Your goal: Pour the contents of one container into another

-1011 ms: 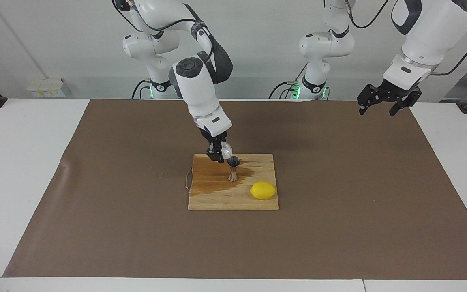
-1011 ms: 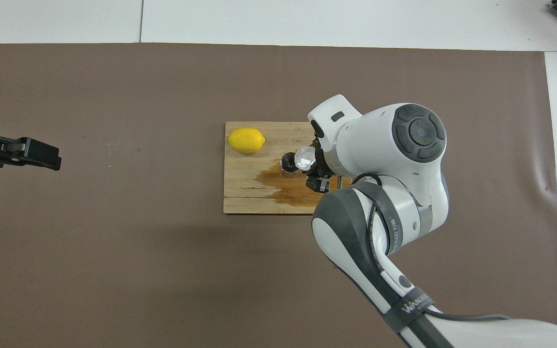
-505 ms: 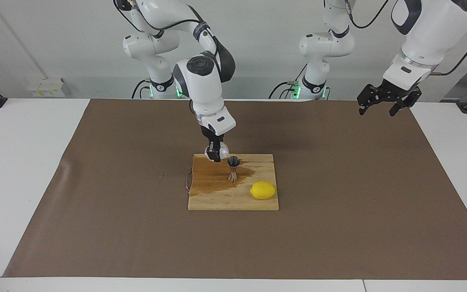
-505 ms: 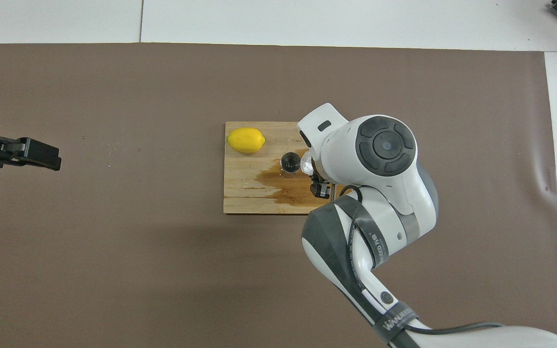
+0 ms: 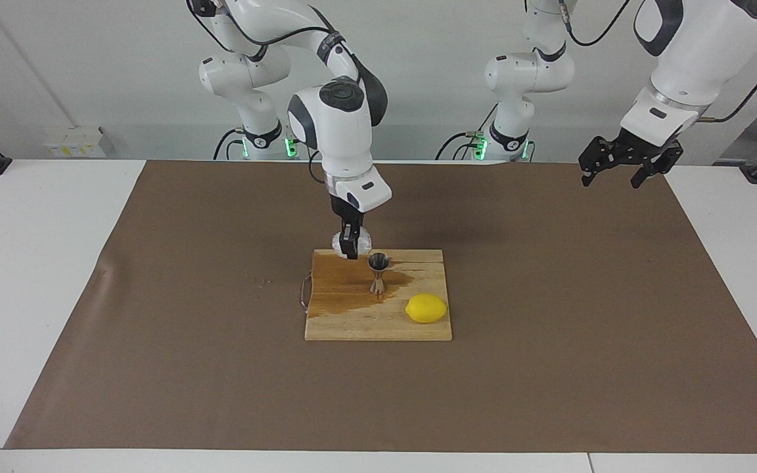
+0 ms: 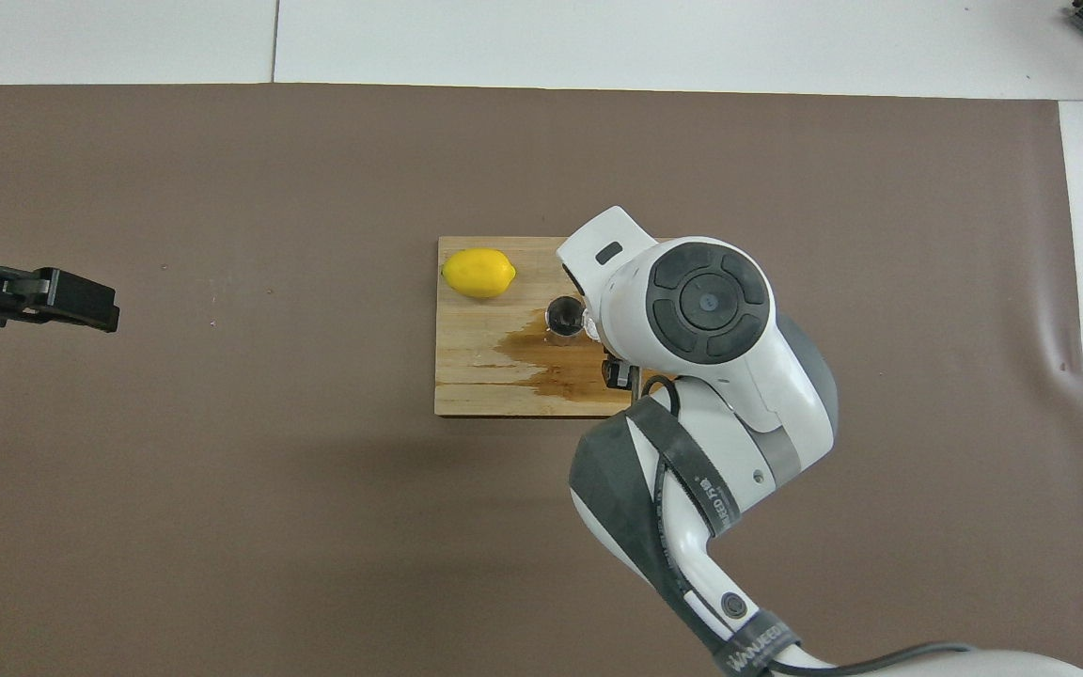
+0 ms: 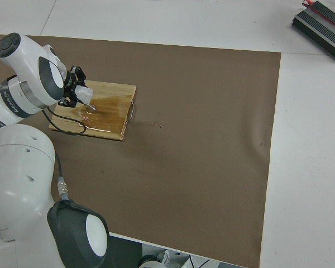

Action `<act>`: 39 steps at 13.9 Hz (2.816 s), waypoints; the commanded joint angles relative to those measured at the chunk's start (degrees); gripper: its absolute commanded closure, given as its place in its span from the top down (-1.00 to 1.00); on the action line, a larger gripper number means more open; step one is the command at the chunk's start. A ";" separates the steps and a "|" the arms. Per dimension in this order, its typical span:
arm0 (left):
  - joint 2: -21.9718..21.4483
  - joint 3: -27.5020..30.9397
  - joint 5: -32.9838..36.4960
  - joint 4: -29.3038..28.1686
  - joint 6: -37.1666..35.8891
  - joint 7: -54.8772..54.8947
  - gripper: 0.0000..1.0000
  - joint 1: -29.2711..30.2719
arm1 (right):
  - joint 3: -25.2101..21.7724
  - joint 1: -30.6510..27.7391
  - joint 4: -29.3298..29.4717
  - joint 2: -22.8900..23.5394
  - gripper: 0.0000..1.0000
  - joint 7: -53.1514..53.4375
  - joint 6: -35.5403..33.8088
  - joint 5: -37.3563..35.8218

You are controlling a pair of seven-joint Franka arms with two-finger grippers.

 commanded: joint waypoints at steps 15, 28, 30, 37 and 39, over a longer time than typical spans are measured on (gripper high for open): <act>-0.55 -0.19 -0.75 0.10 -0.90 0.32 1.00 0.52 | 0.02 2.10 4.78 2.87 -1.00 6.30 -2.72 -6.26; -0.55 -0.19 -0.75 0.10 -0.90 0.32 1.00 0.60 | 0.02 2.36 5.92 4.27 -1.00 6.39 -4.03 -8.37; -0.55 -0.19 -0.75 0.10 -0.90 0.32 1.00 0.60 | 0.02 2.89 6.27 4.54 -1.00 6.39 -4.12 -8.89; -0.55 -0.19 -0.75 0.10 -0.90 0.32 1.00 0.60 | 0.10 3.16 6.71 5.16 -1.00 7.53 -4.04 -9.78; -0.55 -0.19 -0.75 0.10 -0.90 0.32 1.00 0.60 | 0.02 2.45 6.71 4.72 -1.00 7.01 -3.16 -8.73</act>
